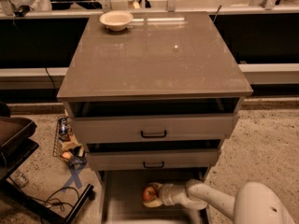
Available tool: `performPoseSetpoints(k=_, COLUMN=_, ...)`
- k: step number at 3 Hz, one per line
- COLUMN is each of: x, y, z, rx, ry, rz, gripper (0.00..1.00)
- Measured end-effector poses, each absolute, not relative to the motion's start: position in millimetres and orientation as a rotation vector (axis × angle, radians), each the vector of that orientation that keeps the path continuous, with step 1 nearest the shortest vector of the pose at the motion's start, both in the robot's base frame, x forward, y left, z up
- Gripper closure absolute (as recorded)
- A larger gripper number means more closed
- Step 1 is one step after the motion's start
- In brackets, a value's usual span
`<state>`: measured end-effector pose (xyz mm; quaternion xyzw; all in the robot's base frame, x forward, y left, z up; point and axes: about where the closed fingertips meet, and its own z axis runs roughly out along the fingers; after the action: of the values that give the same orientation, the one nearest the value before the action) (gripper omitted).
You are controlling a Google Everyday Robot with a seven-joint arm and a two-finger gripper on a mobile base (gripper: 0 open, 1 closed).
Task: Place apple into bottom drawer
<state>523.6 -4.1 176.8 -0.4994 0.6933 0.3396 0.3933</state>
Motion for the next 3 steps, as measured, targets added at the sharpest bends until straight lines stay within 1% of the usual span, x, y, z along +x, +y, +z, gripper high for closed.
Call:
performPoseSetpoints(k=1, x=514, y=42, z=173, rx=-1.299, ry=1.711, rz=0.888, gripper=1.00)
performPoseSetpoints(k=2, x=504, y=74, z=167, rx=-1.330, ry=1.666, rz=0.923, gripper=1.00)
performPoseSetpoints(k=3, x=497, y=95, z=162, rx=-1.350, ry=1.634, rz=0.947, gripper=1.00)
